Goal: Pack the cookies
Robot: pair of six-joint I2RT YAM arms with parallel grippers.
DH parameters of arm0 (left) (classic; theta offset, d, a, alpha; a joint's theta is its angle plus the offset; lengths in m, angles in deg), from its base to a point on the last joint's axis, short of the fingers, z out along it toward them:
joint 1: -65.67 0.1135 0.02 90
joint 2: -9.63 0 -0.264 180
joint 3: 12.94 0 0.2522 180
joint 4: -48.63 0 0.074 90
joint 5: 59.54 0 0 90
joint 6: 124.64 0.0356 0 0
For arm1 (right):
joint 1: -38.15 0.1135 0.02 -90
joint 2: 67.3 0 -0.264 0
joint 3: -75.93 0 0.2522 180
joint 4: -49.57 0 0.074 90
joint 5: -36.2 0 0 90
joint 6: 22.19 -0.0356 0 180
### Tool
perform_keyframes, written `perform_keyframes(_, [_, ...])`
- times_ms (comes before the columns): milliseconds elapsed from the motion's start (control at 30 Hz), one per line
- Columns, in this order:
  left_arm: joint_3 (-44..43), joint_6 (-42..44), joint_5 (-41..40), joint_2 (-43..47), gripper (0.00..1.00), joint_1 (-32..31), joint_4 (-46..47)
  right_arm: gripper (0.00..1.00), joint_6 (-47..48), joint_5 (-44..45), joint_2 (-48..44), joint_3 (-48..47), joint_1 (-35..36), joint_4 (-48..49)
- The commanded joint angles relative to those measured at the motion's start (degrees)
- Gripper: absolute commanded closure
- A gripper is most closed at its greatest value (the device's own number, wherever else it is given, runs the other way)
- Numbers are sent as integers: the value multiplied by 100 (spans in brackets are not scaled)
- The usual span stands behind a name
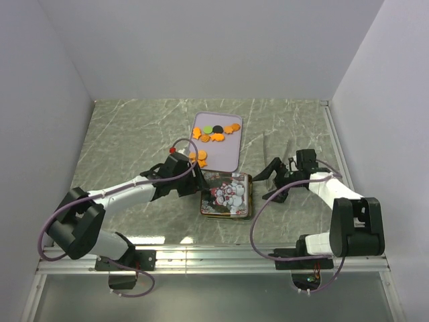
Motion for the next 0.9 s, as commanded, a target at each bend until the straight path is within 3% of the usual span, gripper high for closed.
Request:
perform_keyframes(0, [-302, 268, 283, -122, 31, 51, 296, 5, -595, -307, 155, 288, 25, 986])
perform_keyframes(233, [-416, 356, 660, -482, 33, 51, 524, 5, -1465, -395, 463, 684, 368, 2295])
perform_keyframes(433, [-715, 399, 784, -650, 32, 60, 446, 5, -1808, -325, 428, 483, 667, 2648])
perform_keyframes(633, [-1145, 426, 907, -808, 18, 25, 191, 5, -2283, -333, 446, 500, 1133, 3114])
perform_keyframes(867, [-1260, 312, 784, -896, 15, -133, -29, 5, -2424, -369, 393, 517, 1203, 3335])
